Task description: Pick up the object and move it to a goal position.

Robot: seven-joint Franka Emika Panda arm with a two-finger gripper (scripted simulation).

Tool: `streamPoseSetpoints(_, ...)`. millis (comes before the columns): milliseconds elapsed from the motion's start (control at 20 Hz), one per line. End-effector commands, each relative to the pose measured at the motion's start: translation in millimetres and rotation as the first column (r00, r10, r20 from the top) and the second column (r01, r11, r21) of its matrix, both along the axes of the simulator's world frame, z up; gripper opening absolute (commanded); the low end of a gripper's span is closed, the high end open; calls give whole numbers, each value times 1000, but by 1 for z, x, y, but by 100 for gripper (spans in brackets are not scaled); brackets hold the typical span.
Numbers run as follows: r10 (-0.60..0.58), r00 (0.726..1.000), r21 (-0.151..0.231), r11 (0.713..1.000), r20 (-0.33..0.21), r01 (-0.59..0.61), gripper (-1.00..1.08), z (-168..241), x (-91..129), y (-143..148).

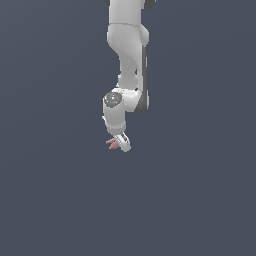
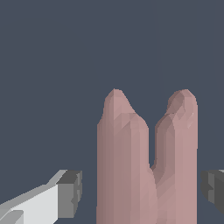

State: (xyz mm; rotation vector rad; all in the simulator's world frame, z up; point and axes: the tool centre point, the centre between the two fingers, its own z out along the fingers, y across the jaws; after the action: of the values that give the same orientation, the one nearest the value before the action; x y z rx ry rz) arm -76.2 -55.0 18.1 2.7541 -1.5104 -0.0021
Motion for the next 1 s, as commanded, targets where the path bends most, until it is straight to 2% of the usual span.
streamPoseSetpoints(0,0,1000,0,1000,1,0,-100,-1,1,0)
streamPoseSetpoints(600,0,1000,0,1000,2,0,-100,1,1,0)
streamPoseSetpoints(950,0,1000,0,1000,2,0,-100,20,9,-9)
